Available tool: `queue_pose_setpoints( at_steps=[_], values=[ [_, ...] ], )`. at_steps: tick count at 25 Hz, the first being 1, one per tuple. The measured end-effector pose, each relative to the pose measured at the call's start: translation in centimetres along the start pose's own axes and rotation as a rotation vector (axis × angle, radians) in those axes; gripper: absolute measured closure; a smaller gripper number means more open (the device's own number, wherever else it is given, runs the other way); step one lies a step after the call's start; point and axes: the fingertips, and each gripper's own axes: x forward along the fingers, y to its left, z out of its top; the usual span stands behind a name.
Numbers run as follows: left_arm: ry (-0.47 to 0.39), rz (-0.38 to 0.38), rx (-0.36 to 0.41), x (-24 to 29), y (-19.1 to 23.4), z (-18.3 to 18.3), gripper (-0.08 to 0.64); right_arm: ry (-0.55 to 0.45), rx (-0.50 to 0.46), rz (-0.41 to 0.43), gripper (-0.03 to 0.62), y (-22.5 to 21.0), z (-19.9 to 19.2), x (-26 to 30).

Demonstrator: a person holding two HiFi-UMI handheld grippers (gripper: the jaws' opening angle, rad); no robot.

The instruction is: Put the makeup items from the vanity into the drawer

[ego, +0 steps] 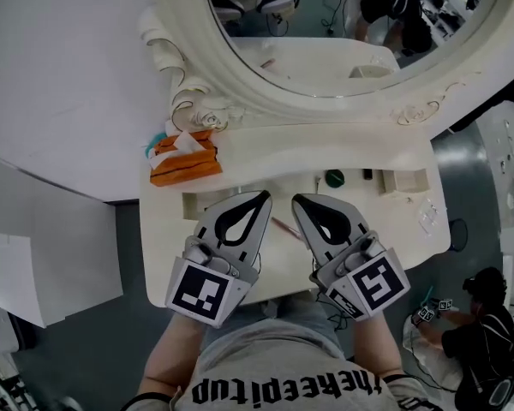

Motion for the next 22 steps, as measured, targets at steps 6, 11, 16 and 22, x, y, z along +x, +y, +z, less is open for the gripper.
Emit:
queue_pose_setpoints(
  at_steps=[6, 11, 16, 22],
  values=[
    [-0.002, -0.054, 0.007, 1.7, -2.3, 0.6, 0.526, -0.029, 0.013, -0.032, 0.580, -1.4, 0.9, -2.3],
    [-0.005, -0.095, 0.017, 3.0, -4.1, 0.8, 0.528, -0.049, 0.017, -0.063, 0.580, -2.5, 1.3, -4.1],
    [-0.007, -0.129, 0.023, 4.1, -5.7, 1.1, 0.528, -0.063, 0.021, -0.092, 0.580, -3.6, 1.5, -5.7],
    [-0.012, -0.167, 0.037, 5.1, -7.8, 1.5, 0.527, -0.079, 0.021, -0.122, 0.580, -4.6, 1.9, -7.6]
  ],
)
